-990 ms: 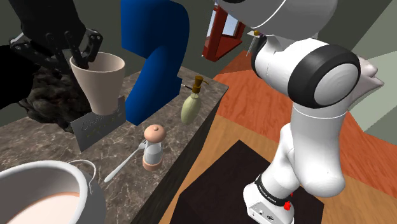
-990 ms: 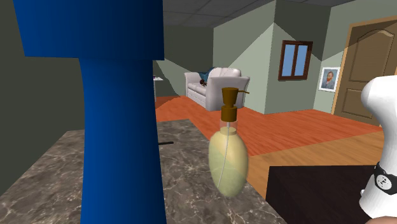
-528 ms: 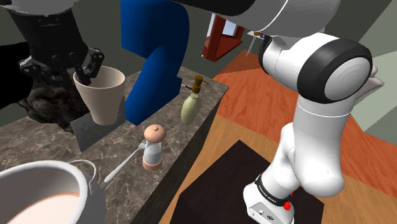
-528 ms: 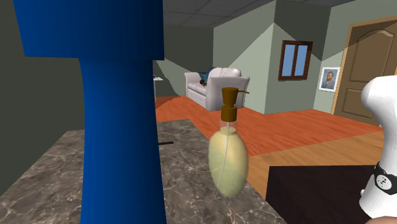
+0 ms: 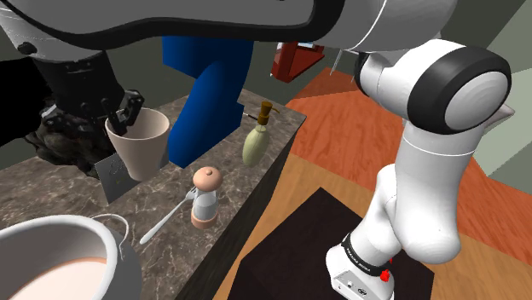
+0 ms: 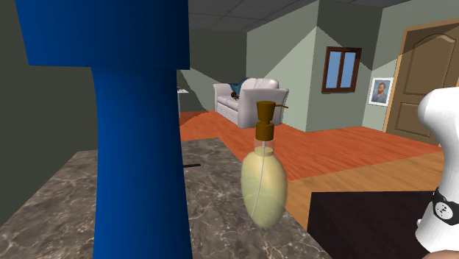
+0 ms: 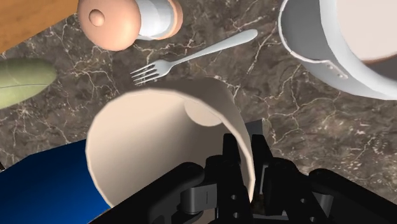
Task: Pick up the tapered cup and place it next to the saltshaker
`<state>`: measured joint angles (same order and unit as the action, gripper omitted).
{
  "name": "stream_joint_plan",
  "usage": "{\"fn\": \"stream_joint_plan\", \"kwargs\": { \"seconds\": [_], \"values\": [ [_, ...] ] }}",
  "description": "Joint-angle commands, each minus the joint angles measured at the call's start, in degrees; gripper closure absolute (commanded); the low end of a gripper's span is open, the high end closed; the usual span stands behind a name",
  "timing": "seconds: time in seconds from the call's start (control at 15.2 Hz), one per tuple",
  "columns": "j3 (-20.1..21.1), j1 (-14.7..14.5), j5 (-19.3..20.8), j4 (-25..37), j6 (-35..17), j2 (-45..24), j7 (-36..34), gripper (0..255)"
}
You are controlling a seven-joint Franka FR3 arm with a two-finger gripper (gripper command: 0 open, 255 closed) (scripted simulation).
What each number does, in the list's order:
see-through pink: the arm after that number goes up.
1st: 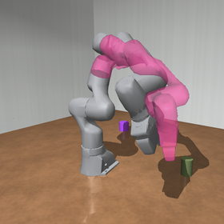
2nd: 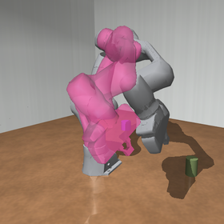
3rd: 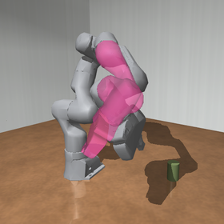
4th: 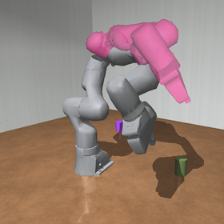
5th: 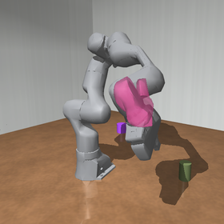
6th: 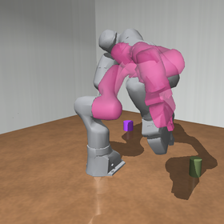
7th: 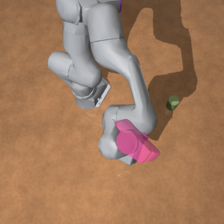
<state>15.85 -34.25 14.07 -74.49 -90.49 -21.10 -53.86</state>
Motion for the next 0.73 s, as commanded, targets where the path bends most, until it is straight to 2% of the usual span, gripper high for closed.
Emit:
{"fn": "stream_joint_plan", "kwargs": {
  "seconds": [0.0,0.66],
  "values": [
    [-0.01,0.14,-0.02,-1.90,-1.75,0.16,-0.30,255],
    [-0.16,0.77,0.12,-9.96,-9.46,0.41,-1.47,255]
  ]
}}
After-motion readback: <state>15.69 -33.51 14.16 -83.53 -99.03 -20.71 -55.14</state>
